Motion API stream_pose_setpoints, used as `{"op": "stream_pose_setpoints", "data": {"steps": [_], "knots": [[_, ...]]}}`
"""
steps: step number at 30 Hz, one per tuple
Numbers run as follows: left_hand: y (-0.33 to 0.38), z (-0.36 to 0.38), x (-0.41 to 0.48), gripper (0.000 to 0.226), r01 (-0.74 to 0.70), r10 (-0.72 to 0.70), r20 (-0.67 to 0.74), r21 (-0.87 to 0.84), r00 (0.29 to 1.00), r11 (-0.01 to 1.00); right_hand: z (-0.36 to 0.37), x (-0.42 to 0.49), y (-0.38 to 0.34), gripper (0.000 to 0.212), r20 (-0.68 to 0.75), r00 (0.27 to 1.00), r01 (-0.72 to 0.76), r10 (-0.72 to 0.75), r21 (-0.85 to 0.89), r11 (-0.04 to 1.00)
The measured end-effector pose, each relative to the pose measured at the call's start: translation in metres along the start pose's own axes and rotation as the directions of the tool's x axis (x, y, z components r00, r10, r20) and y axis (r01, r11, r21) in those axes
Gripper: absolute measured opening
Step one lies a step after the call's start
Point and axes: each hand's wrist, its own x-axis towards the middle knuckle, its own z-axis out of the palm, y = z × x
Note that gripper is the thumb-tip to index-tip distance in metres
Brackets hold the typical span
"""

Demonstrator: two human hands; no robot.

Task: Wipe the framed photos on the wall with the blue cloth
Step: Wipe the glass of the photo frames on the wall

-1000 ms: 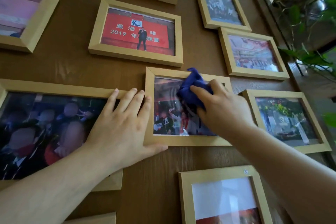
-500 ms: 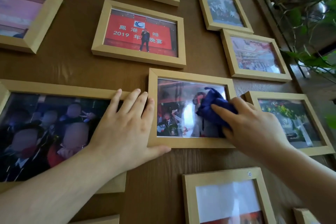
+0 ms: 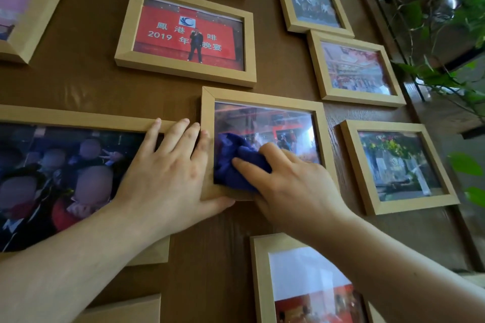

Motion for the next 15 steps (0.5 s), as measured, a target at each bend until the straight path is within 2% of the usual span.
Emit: {"op": "stream_pose_setpoints", "data": {"steps": [9,15], "knots": [[-0.002,0.002,-0.001,0.112,-0.010,0.010,-0.008,0.020,1.000,1.000,0.001,-0.046,0.061,0.055,0.094,0.981,-0.152,0.168,-0.158,0.976],[-0.012,-0.005,-0.008,0.113,-0.031,0.031,-0.009,0.021,0.999,0.999,-0.007,-0.036,0.053,0.052,0.041,0.983,-0.173,0.180,-0.133,0.976]]}}
